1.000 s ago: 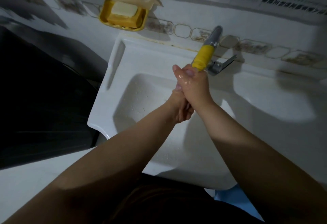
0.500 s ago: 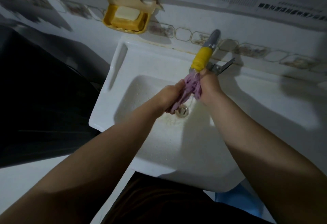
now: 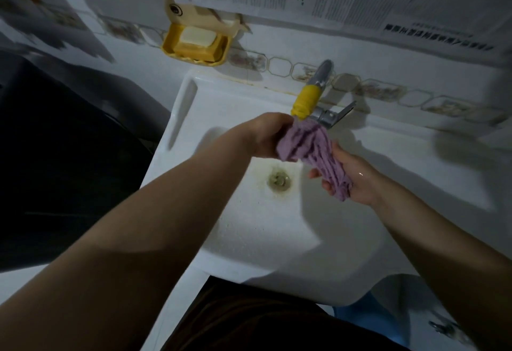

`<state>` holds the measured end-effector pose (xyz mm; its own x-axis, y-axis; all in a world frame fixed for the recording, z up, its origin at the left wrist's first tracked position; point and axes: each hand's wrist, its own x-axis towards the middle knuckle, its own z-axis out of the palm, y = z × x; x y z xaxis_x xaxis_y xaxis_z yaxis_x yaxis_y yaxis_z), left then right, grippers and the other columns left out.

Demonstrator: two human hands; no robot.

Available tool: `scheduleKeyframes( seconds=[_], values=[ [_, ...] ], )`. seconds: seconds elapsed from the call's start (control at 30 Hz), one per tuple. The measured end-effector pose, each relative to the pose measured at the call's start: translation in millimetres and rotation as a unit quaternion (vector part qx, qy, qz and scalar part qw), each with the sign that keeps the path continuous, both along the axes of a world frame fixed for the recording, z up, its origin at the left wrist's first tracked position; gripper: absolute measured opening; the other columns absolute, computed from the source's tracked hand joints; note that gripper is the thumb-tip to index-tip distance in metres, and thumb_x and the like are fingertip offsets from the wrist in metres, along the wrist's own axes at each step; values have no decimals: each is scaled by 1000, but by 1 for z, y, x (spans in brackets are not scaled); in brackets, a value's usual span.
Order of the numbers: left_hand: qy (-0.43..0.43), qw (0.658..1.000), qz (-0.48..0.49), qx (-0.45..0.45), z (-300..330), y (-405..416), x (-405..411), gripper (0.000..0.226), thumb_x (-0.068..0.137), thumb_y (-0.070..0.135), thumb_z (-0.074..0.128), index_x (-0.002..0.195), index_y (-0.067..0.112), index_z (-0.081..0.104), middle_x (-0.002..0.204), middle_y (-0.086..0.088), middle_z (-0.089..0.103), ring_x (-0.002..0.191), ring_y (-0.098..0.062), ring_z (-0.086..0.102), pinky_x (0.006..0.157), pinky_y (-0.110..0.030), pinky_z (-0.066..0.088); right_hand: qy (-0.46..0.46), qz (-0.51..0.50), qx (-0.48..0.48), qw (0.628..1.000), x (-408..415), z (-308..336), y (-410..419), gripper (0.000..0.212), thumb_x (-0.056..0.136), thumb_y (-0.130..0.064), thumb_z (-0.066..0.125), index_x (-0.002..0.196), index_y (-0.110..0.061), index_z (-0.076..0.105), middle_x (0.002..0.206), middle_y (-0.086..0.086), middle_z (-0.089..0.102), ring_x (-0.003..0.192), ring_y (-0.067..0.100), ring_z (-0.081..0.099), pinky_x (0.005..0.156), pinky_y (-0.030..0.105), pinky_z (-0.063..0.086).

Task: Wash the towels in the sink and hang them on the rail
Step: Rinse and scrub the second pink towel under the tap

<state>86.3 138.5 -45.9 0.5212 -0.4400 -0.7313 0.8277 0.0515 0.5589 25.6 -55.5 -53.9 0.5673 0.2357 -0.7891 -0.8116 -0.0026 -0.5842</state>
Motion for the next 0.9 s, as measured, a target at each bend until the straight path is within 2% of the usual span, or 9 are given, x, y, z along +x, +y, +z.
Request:
scheduleKeyframes(
  seconds=[0.13,0.2,0.33,0.43,0.5,0.57,0.7,0.8,0.9],
  values=[
    [2,999,-47,0,-3,-6,-4,35,93,11,32,72,7,60,65,-12,49,62,-22,47,87,-37,44,26,-88,88,992,-1,-4,-9,56,95,-58,27,95,-15,63,64,2,67,40,11,52,40,16,43],
    [-4,997,-71,-2,1,-1,-2,30,93,12,33,79,7,60,69,-11,59,68,-24,53,94,-41,41,17,-107,123,987,5,1,-3,50,94,-56,31,97,-18,63,66,1,67,42,12,53,44,16,46],
    [-98,970,-201,98,5,15,7,34,98,36,39,93,7,55,76,-12,54,63,-22,51,70,-35,48,-58,64,7,996,17,16,1,23,83,-32,59,96,-13,61,75,2,64,53,14,56,49,25,52],
    [-228,869,-337,282,3,27,6,57,81,59,64,100,7,54,74,-11,50,55,-19,44,52,-26,39,-92,353,-294,883,27,20,-11,87,75,-24,79,143,-14,25,72,7,64,54,18,55,41,22,45],
    [-316,757,-443,361,1,23,-6,60,74,54,75,112,11,55,91,-6,59,75,-21,56,65,-27,44,-69,404,-420,810,36,16,-14,118,81,-23,75,147,-23,-23,69,14,63,51,20,54,43,25,43],
    [-387,668,-477,420,-8,15,-18,63,72,51,77,119,16,53,102,-2,61,91,-22,58,81,-31,48,-87,376,-489,782,54,9,-16,119,83,-17,71,142,-21,-32,68,18,60,53,23,55,48,30,46],
    [-438,591,-425,527,-22,28,-28,52,79,44,72,119,17,52,109,-7,64,100,-27,61,80,-33,47,-199,341,-523,755,81,8,-1,82,84,-16,62,147,1,12,65,12,49,59,27,57,59,34,48],
    [-449,587,-390,550,-25,49,-30,36,88,39,65,113,16,55,107,-8,66,99,-27,62,70,-29,38,-219,325,-510,766,72,8,4,88,85,-24,64,150,-10,8,79,12,56,72,32,65,59,35,50],
    [-450,577,-419,537,-29,53,-35,37,84,43,68,108,17,57,102,-6,67,98,-26,62,68,-29,37,-167,435,-440,767,50,7,-4,42,85,-33,68,111,-4,53,65,10,60,49,22,56,44,22,44]
  ],
)
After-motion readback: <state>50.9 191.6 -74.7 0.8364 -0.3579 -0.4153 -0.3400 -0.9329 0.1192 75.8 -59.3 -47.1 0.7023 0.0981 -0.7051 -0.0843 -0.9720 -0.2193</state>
